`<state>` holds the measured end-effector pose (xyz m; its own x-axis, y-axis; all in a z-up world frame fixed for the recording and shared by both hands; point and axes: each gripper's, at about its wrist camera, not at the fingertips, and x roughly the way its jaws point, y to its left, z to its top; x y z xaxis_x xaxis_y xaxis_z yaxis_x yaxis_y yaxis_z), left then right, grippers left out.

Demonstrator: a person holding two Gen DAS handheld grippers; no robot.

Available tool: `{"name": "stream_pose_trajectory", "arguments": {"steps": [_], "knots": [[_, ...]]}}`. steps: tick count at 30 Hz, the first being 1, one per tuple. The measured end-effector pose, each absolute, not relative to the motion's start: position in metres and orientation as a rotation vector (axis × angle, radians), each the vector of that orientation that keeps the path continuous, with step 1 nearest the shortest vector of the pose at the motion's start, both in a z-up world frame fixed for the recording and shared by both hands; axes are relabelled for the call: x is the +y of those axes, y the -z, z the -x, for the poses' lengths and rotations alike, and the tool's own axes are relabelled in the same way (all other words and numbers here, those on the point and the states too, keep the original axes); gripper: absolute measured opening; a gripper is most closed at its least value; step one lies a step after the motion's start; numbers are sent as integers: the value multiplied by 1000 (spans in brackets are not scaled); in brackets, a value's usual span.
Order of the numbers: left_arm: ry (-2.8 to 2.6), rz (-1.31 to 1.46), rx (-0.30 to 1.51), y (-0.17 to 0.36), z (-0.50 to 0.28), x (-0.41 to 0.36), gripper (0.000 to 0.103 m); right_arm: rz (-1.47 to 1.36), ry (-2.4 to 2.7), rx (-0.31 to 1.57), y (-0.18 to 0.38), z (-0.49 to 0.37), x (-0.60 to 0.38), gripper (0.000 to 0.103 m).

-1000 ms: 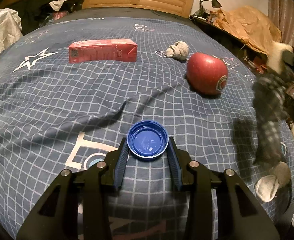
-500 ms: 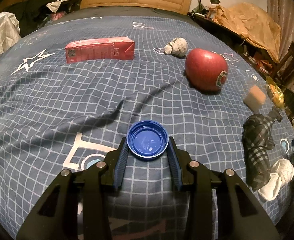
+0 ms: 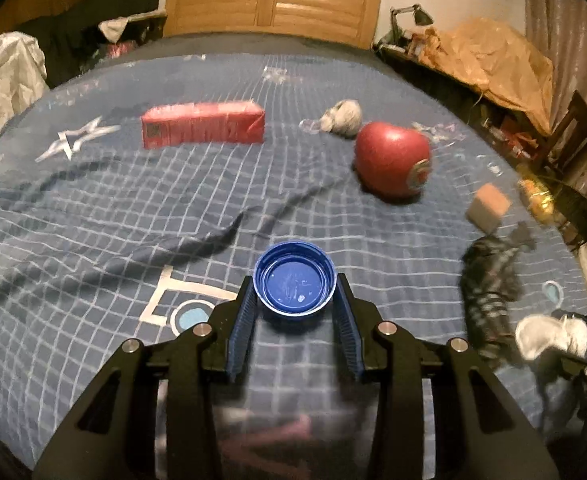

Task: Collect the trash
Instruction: 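Grasp the white fluffy towel with the right tool while the left tool holds the cap, then carry the cap and white towel with both tools over the white bucket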

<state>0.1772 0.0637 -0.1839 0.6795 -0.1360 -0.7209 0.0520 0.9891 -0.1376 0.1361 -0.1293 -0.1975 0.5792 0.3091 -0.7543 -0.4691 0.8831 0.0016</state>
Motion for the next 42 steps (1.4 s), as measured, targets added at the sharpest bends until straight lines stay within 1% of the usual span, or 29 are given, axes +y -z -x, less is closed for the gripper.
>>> {"name": "stream_pose_trajectory", "arguments": {"steps": [10,13,16,23,42], "knots": [[171,0,522,89,-104,3,38,44,-229,513,110,-96,-154,42],[175,-15,451,72,-89,-15,38,24,-160,422,89,-86,-157,42],[175,-41,396,63,-77,-29,38,13,-123,376,78,-75,-160,42],[175,-44,381,59,-72,-40,38,27,-102,315,65,-49,-155,42],[171,-43,404,57,-76,-45,38,20,-78,334,67,-42,-162,42]]}}
